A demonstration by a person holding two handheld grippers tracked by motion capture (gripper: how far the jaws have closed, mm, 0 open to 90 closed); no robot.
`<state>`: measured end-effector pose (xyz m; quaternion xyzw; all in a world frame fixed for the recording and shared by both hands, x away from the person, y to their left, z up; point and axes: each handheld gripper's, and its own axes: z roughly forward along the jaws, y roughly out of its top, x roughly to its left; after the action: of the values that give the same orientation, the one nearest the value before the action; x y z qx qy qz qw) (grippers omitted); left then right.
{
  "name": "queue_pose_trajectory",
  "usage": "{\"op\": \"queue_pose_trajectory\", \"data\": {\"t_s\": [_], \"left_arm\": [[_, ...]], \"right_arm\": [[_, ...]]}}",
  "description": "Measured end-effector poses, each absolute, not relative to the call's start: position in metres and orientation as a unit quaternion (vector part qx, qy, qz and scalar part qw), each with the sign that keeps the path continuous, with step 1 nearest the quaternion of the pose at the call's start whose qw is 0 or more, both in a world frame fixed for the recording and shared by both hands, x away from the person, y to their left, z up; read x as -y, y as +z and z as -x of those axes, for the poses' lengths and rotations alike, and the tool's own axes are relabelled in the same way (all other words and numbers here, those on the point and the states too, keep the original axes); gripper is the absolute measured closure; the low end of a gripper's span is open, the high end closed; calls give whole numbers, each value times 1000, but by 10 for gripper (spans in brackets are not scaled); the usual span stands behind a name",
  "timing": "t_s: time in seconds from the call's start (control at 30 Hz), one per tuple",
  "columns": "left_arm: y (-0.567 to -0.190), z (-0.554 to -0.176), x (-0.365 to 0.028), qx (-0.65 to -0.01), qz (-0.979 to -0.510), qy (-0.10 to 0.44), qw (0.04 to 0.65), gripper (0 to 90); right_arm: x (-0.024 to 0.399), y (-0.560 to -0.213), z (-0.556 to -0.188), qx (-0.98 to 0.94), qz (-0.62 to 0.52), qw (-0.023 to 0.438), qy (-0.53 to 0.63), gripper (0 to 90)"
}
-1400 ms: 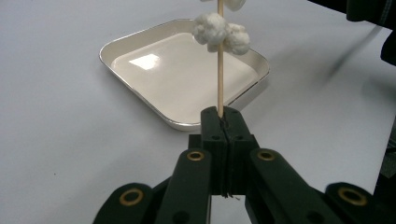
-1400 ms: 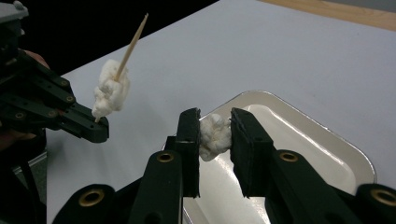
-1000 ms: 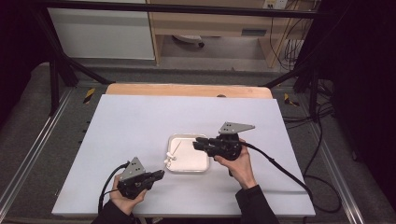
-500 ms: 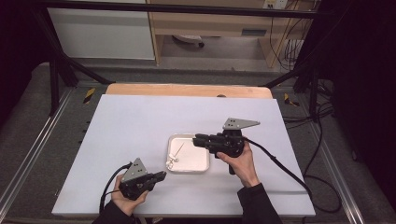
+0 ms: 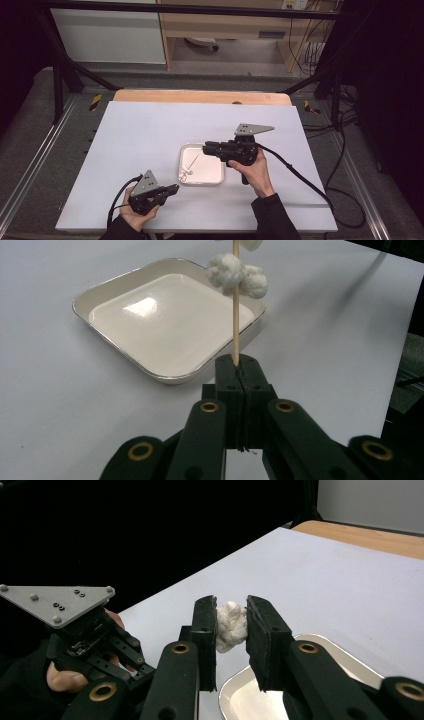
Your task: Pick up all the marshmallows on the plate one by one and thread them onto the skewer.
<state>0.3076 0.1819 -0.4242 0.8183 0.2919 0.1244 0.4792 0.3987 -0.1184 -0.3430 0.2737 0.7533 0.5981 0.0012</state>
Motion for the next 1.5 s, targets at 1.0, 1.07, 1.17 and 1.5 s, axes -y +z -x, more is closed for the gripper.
{"op": "queue_pose_trajectory", "data": {"t_s": [1.0, 1.07, 1.17, 1.5], "left_arm": [[-426, -308, -181, -293, -828, 126, 462, 890], [-426, -308, -181, -294, -828, 126, 460, 890], [-426, -308, -181, -295, -828, 126, 459, 890], [-427, -307, -179, -298, -826, 121, 463, 890]], "right_arm": [[104, -358, -398, -770, -260, -26, 582, 774], [104, -359, -397, -770, -260, -28, 582, 777], [102, -360, -397, -770, -259, -29, 583, 781], [99, -364, -394, -766, -256, -38, 588, 791]]}}
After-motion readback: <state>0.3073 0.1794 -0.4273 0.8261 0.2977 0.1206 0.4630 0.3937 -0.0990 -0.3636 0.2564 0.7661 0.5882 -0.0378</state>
